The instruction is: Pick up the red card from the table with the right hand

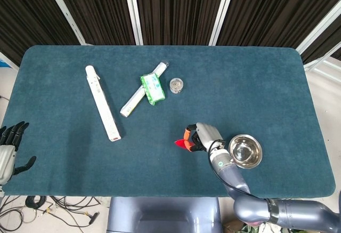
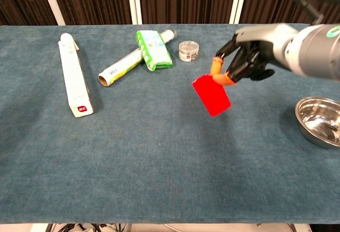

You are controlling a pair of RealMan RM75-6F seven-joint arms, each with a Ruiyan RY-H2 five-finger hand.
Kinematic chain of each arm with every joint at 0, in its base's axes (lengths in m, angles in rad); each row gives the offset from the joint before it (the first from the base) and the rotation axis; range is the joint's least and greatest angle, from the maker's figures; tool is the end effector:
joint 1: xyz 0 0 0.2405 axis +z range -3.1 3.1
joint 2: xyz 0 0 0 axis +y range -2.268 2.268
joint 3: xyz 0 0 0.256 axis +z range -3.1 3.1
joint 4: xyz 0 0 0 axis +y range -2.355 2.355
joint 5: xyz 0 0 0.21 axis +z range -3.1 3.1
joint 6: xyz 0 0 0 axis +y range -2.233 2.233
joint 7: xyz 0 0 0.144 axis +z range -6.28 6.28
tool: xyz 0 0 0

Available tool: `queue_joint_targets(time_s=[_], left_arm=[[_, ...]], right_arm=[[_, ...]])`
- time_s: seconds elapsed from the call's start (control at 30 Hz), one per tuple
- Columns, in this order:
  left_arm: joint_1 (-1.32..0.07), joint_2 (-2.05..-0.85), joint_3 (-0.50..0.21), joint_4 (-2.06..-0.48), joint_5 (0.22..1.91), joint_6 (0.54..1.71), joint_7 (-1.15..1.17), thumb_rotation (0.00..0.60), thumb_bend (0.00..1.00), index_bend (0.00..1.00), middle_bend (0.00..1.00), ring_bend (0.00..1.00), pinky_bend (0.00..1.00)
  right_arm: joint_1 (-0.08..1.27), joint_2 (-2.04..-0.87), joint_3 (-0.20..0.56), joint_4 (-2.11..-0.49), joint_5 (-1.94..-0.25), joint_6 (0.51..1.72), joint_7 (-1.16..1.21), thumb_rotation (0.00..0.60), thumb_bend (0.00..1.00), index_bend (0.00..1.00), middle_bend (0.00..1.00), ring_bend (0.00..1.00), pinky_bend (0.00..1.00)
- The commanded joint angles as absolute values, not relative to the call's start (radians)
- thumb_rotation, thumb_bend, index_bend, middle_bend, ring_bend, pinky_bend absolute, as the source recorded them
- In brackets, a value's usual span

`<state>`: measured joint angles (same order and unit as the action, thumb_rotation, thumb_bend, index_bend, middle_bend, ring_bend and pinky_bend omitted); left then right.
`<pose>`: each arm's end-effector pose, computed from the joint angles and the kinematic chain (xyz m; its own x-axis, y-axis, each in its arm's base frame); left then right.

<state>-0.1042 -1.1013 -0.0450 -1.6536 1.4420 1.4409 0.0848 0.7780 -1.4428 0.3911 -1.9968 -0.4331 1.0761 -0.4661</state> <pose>-0.3110 0.1851 0.1574 0.4448 0.0482 0.8943 0.8946 0.0241 -0.4463 -0.0820 -0.3109 0.0160 -0.0719 -0.4915 0.8679 -0.9973 0.0205 -0.0709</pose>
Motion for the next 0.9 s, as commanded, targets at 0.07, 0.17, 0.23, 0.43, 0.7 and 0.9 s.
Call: queue_joint_targets(time_s=[0.07,0.17,0.23,0.43,0.7,0.9], left_arm=[[-0.104,-1.101,-0.046,-1.655,1.44,1.441,0.082,0.6,0.27,0.05,0.07,0.07,0.04],[-0.104,-1.1,-0.046,-1.655,1.44,1.44,0.081,0.6,0.27,0.05,0.07,0.07,0.04],[-0.104,-1.101,-0.046,-1.656,1.439,1.44,0.08,0.6,0.27,0.05,0.07,0.07,0.04],[-0.104,-1.101,-0.05,-1.659,1.431,1.438,0.072,0.6,0.27,0.05,0.07,0.07,0.05],[-0.104,-1.1,-0.053,-1.662,1.425,1.438,0.067,0.6,0.27,0.05,0.07,0.07,0.05],[-0.103,-1.1,-0.053,-1.662,1.427,1.44,0.066,0.6,0.27,0.05,0.07,0.07,0.05]], right_arm=[[0.767,-1.348,0.457,-2.061,-0.394,1.014,-0.397,0.6,0.45,0.68,0.96,1.0,1.0],[0.774,-1.288,0.502,-2.085,-0.358,0.962,-0.353,0.6,0.45,0.68,0.96,1.0,1.0],[0.782,-1.254,0.535,-2.099,-0.339,0.938,-0.324,0.6,0.45,0.68,0.96,1.0,1.0],[0.829,-1.184,0.616,-2.109,-0.238,0.881,-0.243,0.6,0.45,0.68,0.96,1.0,1.0],[0.891,-1.102,0.674,-2.126,-0.131,0.823,-0.133,0.6,0.45,0.68,0.96,1.0,1.0],[0.927,-1.083,0.669,-2.139,-0.125,0.825,-0.105,0.6,0.45,0.68,0.96,1.0,1.0]])
